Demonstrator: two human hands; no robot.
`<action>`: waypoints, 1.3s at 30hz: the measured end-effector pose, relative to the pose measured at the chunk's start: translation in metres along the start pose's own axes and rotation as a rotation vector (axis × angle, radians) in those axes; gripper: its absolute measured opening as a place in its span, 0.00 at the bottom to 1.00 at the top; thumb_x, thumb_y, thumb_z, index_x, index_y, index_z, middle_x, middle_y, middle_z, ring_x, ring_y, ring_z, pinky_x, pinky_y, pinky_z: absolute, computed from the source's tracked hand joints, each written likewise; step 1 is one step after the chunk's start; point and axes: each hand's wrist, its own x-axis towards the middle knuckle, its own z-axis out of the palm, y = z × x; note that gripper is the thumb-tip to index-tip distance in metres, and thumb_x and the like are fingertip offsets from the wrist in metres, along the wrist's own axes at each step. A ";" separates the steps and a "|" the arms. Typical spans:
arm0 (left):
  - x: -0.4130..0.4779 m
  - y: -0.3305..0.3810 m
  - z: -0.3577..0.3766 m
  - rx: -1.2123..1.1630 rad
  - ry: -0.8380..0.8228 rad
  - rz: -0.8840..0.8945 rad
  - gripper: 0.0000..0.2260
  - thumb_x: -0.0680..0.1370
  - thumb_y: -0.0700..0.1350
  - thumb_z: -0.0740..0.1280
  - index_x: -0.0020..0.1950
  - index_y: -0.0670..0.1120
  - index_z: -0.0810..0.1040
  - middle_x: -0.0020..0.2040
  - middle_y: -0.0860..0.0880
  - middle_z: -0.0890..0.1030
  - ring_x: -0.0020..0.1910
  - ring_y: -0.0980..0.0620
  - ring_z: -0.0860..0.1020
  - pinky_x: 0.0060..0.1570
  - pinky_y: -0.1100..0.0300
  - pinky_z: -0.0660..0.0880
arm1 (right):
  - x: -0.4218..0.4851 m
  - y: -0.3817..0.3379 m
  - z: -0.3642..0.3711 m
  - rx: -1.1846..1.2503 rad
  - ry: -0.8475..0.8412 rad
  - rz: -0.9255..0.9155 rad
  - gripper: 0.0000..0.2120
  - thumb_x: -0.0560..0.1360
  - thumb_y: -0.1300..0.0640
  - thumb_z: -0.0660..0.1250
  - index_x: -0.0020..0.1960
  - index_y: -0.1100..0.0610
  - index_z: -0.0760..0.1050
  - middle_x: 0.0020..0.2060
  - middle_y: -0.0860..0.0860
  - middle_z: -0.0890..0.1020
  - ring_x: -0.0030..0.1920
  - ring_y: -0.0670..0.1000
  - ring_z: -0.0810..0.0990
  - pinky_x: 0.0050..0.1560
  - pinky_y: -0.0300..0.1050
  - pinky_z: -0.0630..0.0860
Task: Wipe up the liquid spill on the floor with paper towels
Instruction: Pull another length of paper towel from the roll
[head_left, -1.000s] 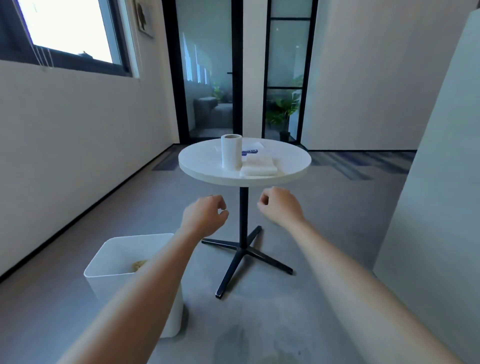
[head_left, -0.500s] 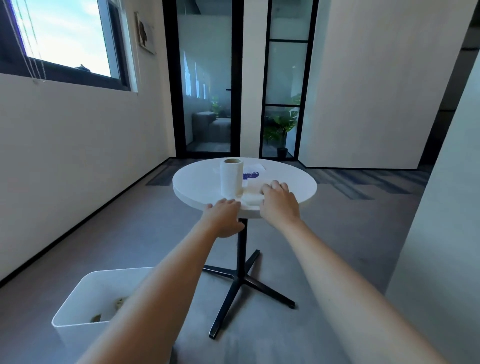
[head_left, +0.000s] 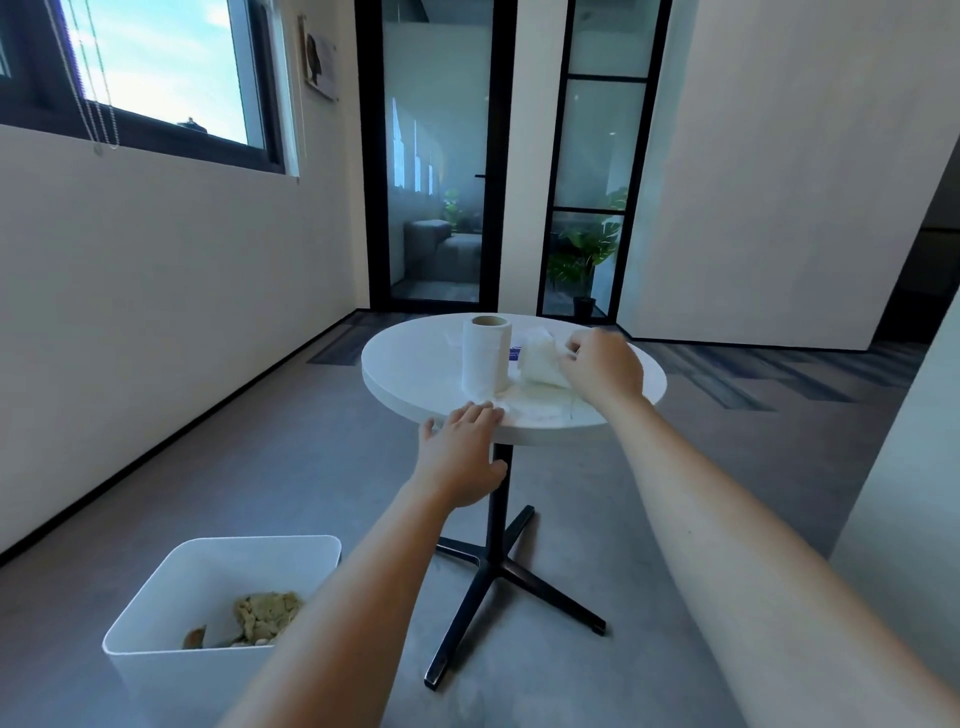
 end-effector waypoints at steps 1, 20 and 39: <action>-0.001 -0.001 -0.001 -0.005 -0.001 -0.001 0.27 0.77 0.51 0.63 0.75 0.52 0.59 0.76 0.55 0.59 0.76 0.53 0.55 0.73 0.41 0.51 | 0.005 -0.001 -0.005 0.038 0.018 0.003 0.09 0.72 0.62 0.60 0.34 0.61 0.71 0.32 0.55 0.73 0.35 0.57 0.70 0.30 0.42 0.59; 0.016 0.037 -0.016 -0.256 0.052 -0.208 0.38 0.75 0.58 0.68 0.77 0.48 0.52 0.72 0.50 0.67 0.70 0.48 0.66 0.70 0.42 0.54 | 0.013 -0.019 -0.093 0.378 0.152 -0.036 0.06 0.74 0.62 0.57 0.45 0.62 0.72 0.35 0.53 0.74 0.35 0.53 0.70 0.35 0.45 0.66; 0.025 0.026 -0.051 -0.990 0.266 -0.300 0.10 0.78 0.36 0.57 0.49 0.39 0.77 0.40 0.43 0.80 0.35 0.47 0.78 0.34 0.59 0.76 | -0.042 0.025 -0.080 0.959 -0.718 0.112 0.07 0.80 0.53 0.61 0.43 0.52 0.73 0.40 0.49 0.78 0.39 0.49 0.75 0.41 0.48 0.73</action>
